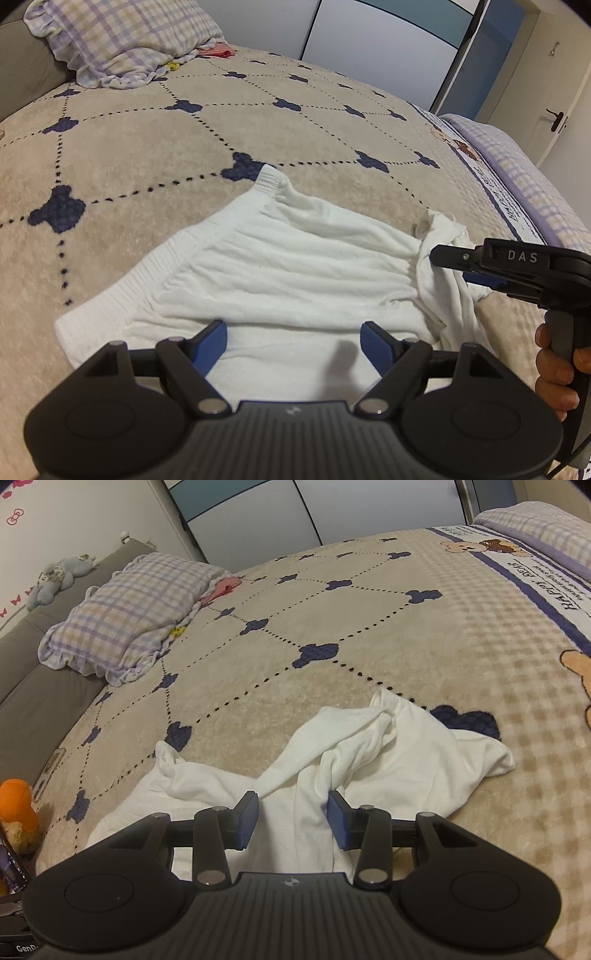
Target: Fold clothes
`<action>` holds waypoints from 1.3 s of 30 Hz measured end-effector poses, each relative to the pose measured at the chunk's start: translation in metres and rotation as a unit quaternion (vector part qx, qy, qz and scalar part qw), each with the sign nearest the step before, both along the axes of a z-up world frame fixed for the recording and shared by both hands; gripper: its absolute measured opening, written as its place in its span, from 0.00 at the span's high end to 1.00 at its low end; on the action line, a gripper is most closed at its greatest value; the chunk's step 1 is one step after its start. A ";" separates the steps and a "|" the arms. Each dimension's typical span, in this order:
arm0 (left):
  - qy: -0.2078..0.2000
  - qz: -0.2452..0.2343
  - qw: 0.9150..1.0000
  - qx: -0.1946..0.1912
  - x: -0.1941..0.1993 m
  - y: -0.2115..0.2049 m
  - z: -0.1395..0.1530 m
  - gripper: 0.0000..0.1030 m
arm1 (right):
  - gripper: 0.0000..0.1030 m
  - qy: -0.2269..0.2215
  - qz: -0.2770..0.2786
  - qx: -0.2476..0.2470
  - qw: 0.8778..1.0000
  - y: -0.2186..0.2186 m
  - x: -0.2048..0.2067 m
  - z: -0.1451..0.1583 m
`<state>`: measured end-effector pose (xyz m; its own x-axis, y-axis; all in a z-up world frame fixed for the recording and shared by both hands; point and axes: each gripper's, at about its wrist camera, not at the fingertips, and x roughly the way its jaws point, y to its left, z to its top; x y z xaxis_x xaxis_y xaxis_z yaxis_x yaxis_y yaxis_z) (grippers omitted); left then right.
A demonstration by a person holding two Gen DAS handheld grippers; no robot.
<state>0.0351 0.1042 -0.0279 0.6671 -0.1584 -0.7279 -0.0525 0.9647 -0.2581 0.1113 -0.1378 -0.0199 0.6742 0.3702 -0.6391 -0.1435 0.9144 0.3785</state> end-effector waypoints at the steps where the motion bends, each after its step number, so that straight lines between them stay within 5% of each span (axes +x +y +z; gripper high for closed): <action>1: 0.000 0.000 1.000 0.001 0.000 0.000 0.000 0.22 | 0.60 -0.001 -0.001 0.002 1.000 -0.001 0.000 0.000; 4: 0.001 0.000 1.000 0.002 0.000 -0.001 0.001 0.22 | 0.85 -0.002 -0.006 0.002 1.000 -0.003 -0.002 0.000; 7: 0.002 -0.001 1.000 0.003 0.001 -0.001 0.001 0.22 | 0.89 -0.009 -0.011 0.002 1.000 -0.007 -0.006 0.004; 22: 0.008 0.000 1.000 -0.001 -0.005 0.005 0.001 0.22 | 0.91 -0.084 -0.039 -0.040 0.995 -0.045 -0.055 0.047; 33: 0.009 0.001 1.000 0.000 -0.006 0.005 0.002 0.22 | 0.91 -0.049 -0.067 -0.070 0.994 -0.083 -0.084 0.042; 39: 0.009 -0.003 1.000 0.005 -0.006 0.004 0.001 0.22 | 0.91 -0.032 -0.039 -0.104 0.993 -0.081 -0.099 0.033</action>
<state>0.0296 0.1082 -0.0273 0.6529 -0.1550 -0.7414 -0.0517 0.9674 -0.2477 0.0119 -0.2187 0.0129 0.7373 0.1789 -0.6514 -0.0861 0.9813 0.1721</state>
